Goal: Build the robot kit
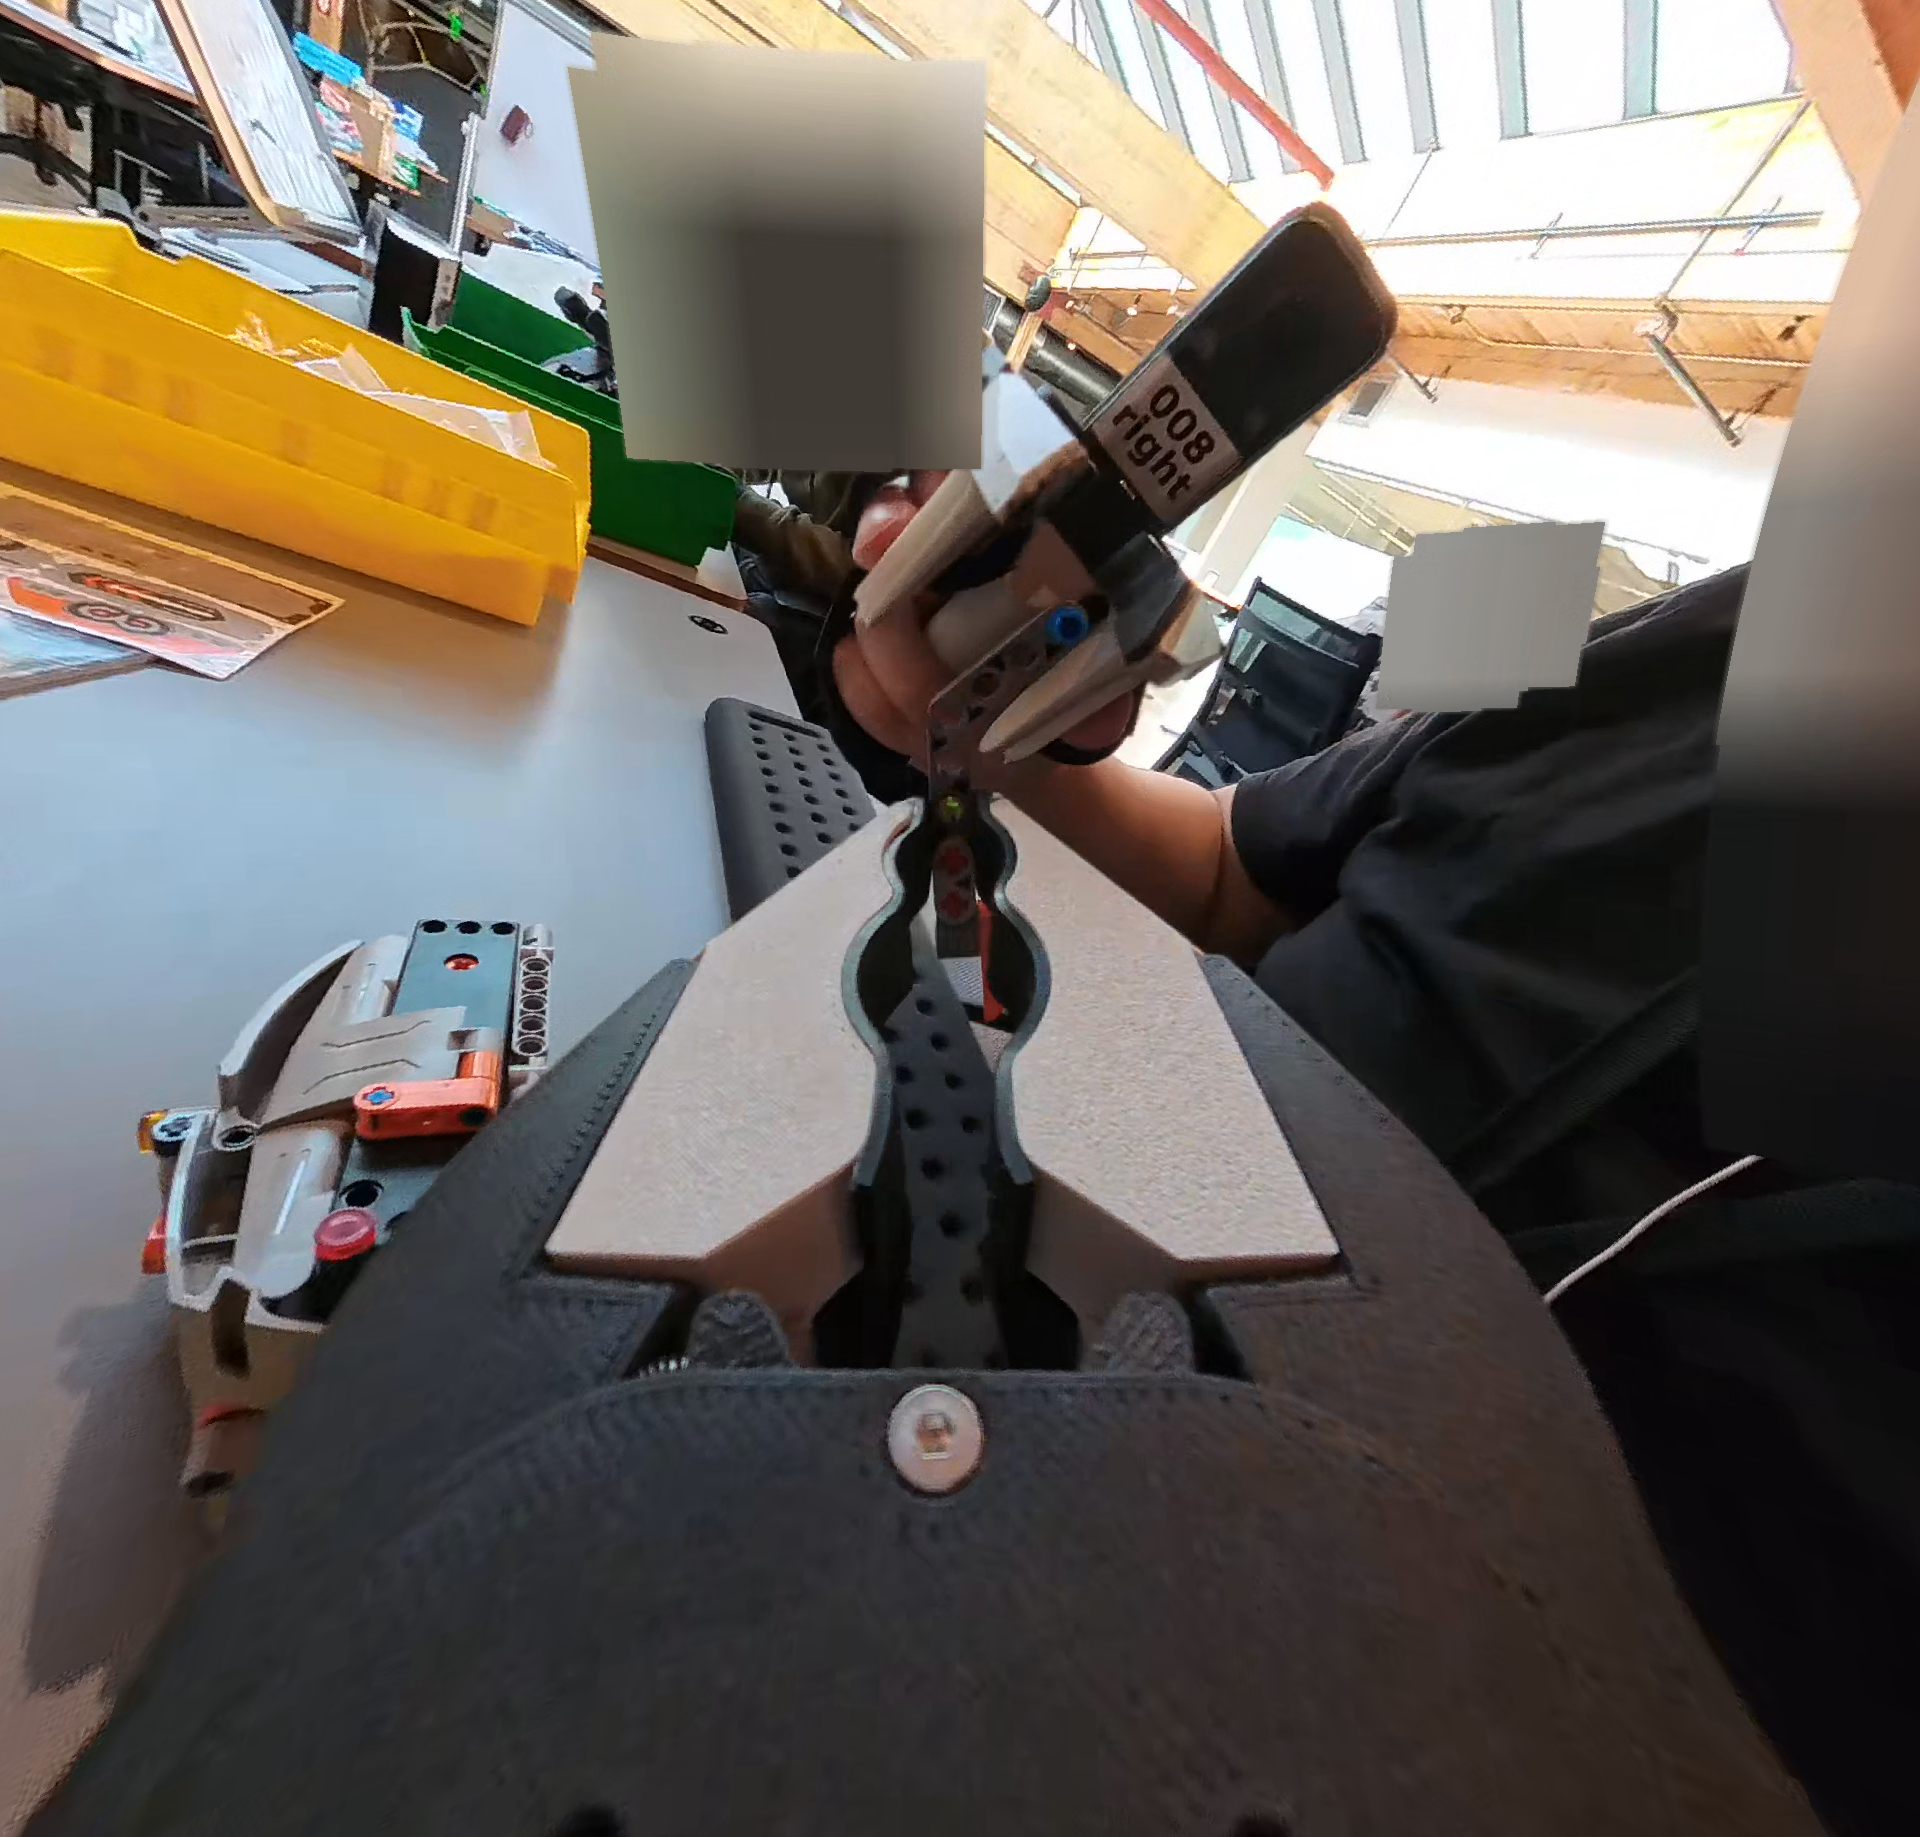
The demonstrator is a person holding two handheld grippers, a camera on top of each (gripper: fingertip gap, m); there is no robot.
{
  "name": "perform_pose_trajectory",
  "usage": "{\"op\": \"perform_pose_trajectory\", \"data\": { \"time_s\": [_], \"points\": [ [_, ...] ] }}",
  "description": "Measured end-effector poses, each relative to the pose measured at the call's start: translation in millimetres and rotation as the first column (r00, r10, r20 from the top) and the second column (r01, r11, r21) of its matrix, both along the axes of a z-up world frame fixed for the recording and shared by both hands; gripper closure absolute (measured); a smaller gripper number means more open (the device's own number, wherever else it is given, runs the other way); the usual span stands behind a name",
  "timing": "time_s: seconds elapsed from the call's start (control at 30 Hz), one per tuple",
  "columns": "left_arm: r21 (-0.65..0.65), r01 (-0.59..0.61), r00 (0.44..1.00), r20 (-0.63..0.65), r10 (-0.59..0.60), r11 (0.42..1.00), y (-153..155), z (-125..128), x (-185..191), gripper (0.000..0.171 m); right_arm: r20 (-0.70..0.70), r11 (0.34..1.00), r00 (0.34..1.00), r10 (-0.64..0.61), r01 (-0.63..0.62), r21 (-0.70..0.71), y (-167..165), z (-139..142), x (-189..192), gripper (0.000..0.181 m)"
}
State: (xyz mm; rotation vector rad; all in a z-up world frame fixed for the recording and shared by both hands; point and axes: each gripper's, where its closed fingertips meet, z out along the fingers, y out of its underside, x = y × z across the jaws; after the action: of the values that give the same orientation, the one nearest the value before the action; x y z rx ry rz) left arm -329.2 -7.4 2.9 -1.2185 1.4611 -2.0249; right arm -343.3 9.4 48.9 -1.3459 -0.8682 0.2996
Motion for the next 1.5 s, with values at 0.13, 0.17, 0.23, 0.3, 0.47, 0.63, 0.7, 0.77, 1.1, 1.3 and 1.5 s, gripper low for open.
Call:
{"op": "perform_pose_trajectory", "data": {
  "time_s": [0.13, 0.17, 0.23, 0.3, 0.47, 0.63, 0.7, 0.77, 1.1, 1.3, 1.5],
  "points": [
    [-0.039, 0.020, 1.000, 0.016, -0.019, 0.999, -0.9, 2.3, -1.0, 0.166, 0.000, 0.999, 1.000, -0.023, 0.023, 0.023, 1.6, -0.3, -1.3, 0.166],
    [-0.046, 0.024, 1.000, 0.018, -0.023, 0.999, -0.9, 2.6, -1.3, 0.166, -0.002, 1.000, 1.000, -0.016, 0.016, 0.026, 0.3, -0.4, -1.9, 0.173],
    [-0.066, 0.034, 0.999, 0.022, -0.033, 0.997, -1.1, 3.7, -1.8, 0.166, -0.006, 1.000, 1.000, -0.014, 0.014, 0.019, -0.2, -2.3, -2.1, 0.174],
    [-0.077, 0.042, 0.999, 0.025, -0.040, 0.996, -1.3, 3.8, -1.9, 0.166, -0.014, 1.000, 1.000, -0.012, 0.012, 0.017, -0.5, -3.1, -1.9, 0.173],
    [-0.098, 0.055, 0.998, 0.029, -0.053, 0.994, -1.6, 4.4, -2.0, 0.166, -0.023, 0.999, 0.999, -0.024, 0.025, 0.032, -1.7, -2.5, -0.6, 0.175],
    [-0.103, 0.069, 0.997, 0.026, -0.067, 0.992, -2.5, 1.9, -1.4, 0.166, -0.014, 1.000, 1.000, -0.026, 0.026, -0.009, -0.8, -5.8, 0.7, 0.175],
    [-0.078, 0.050, 0.998, 0.031, -0.048, 0.996, 0.3, 0.7, -0.4, 0.157, -0.011, 0.999, 1.000, -0.018, 0.018, -0.049, 0.8, -7.9, 1.7, 0.175],
    [-0.008, -0.020, 1.000, 0.021, 0.020, 1.000, 12.6, -2.7, 1.5, 0.138, 0.015, 0.995, 1.000, -0.019, 0.021, -0.102, 5.3, -12.2, 5.7, 0.175],
    [0.563, -0.243, 0.930, -0.097, 0.355, 0.790, 89.2, -80.6, 9.0, 0.094, 0.600, 0.892, 0.746, 0.290, 0.017, -0.453, 40.1, -82.7, 23.7, 0.175],
    [0.474, -0.156, 0.937, -0.207, 0.282, 0.867, 83.0, -106.1, 12.5, 0.097, 0.773, 0.880, 0.477, 0.418, 0.000, -0.475, 55.6, -110.8, 26.5, 0.175],
    [0.478, -0.134, 0.938, -0.220, 0.266, 0.868, 77.9, -119.5, 18.2, 0.109, 0.698, 0.789, 0.466, 0.543, 0.000, -0.614, 60.9, -119.9, 23.0, 0.175]
  ]
}}
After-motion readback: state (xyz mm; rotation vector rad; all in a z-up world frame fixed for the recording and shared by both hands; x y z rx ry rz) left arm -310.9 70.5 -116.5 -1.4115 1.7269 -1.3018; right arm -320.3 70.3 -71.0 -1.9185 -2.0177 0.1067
